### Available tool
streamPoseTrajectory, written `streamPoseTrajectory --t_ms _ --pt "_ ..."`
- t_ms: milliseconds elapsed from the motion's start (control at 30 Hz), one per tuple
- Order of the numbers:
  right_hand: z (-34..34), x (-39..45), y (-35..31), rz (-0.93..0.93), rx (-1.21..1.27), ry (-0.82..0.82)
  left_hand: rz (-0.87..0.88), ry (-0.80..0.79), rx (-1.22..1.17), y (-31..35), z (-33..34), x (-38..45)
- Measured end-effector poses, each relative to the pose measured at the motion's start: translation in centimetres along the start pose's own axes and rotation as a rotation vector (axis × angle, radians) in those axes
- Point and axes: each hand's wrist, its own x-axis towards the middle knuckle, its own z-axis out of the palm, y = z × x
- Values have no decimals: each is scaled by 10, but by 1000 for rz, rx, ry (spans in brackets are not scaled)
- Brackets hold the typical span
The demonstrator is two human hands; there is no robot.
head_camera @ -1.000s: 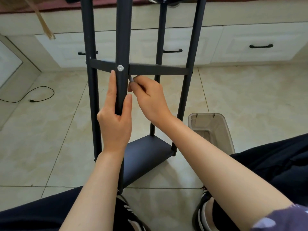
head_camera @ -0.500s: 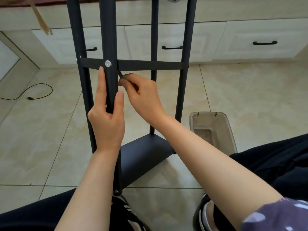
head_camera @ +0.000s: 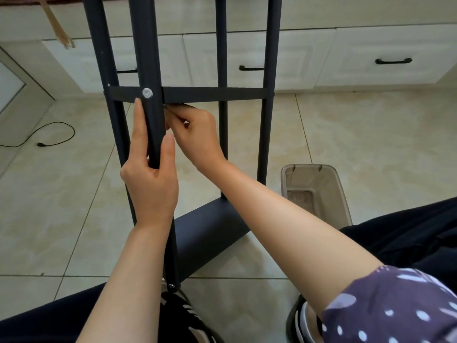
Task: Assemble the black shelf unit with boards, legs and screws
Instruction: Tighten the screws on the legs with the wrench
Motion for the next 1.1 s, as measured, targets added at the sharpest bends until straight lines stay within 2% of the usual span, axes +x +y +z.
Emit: streamPoseTrajectory --t_ms 200,400,567,667,800,967,1100 --pt "-4 -4 3 -33 -28 -27 22 -2 11 0 2 -1" --pt "-60 -42 16 32 -209 -148 61 -6 2 8 13 -5" --pt "-120 -74 31 238 -340 -182 70 -14 9 22 23 -14" --pt "-162 -94 51 373 -474 -109 71 -34 18 29 29 -20" --pt "-210 -113 84 654 -669 -70 54 -43 3 31 30 -30" --pt "-234 -121 108 869 -828 -190 53 -39 3 26 23 -38" --pt "-241 -112 117 933 -841 -263 75 -4 25 22 17 -38"
